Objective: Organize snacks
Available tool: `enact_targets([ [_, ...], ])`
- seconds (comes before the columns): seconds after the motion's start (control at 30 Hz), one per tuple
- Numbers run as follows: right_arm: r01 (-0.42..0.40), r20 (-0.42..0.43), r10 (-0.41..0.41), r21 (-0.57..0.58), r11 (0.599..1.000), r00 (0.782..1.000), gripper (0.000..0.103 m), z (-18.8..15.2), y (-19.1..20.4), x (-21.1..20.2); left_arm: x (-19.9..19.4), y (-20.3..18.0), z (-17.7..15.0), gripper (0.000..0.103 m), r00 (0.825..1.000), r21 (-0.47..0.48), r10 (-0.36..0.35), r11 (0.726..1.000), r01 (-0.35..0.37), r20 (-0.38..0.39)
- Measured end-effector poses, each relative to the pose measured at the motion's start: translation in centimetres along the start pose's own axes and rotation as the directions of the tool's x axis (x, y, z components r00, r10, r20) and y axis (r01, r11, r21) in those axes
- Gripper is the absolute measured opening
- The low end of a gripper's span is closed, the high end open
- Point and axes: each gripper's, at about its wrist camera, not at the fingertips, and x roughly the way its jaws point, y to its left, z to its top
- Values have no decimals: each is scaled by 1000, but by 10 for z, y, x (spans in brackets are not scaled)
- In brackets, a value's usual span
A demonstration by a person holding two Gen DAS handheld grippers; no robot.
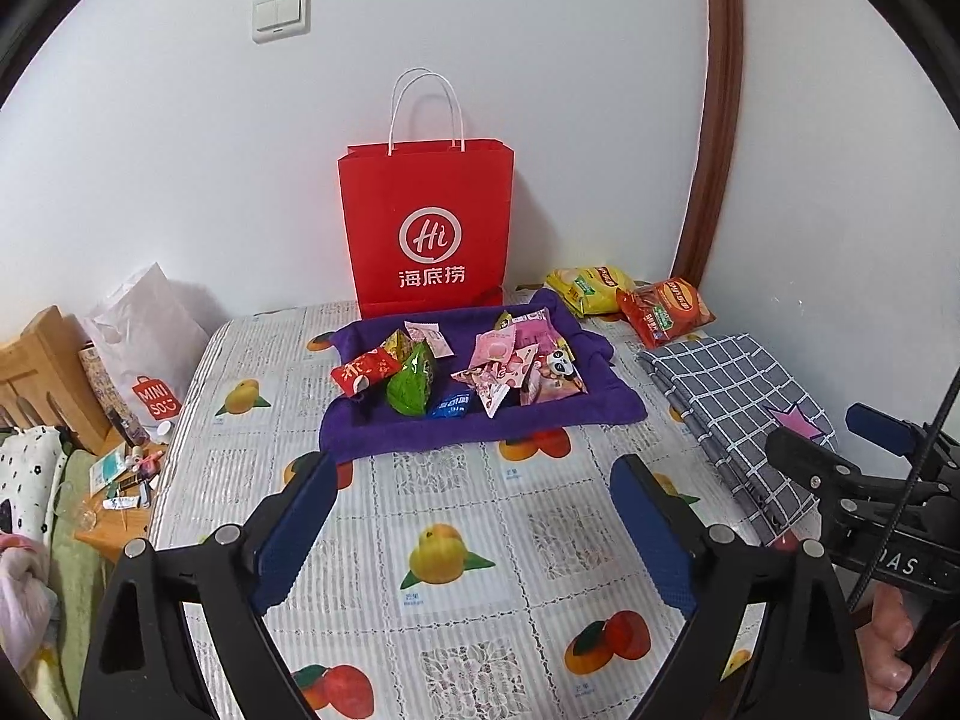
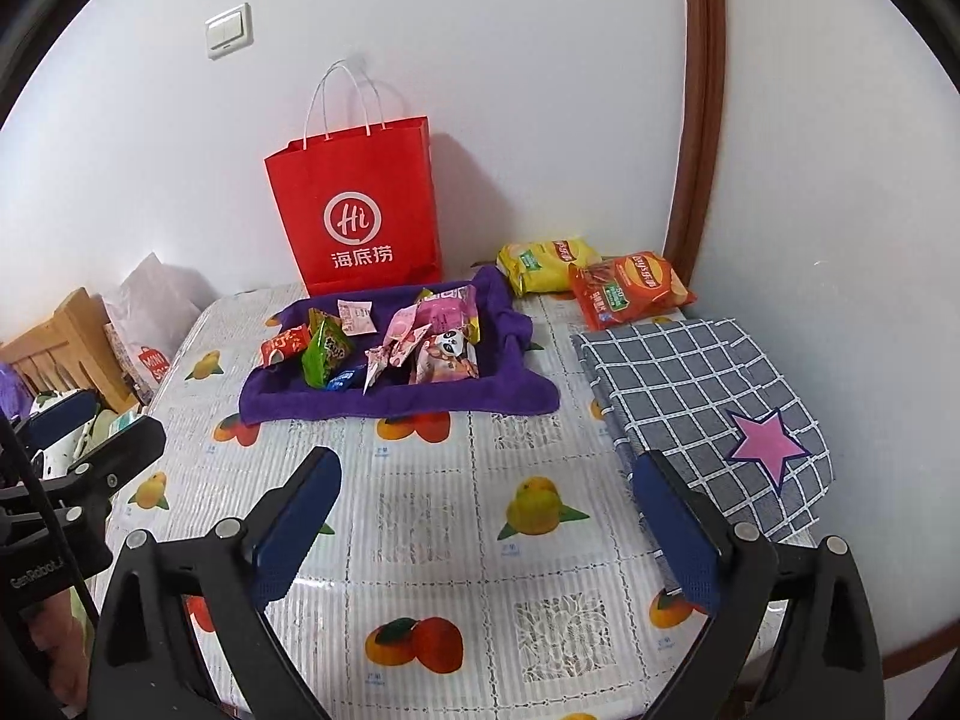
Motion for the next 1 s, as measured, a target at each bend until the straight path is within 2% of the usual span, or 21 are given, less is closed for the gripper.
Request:
enact_targets([
  [1.0,-14,7,13,4,1000,1000,97,-4,-1,-12,-7,-4,-2,93,1000,-12,6,1000,-6,-5],
])
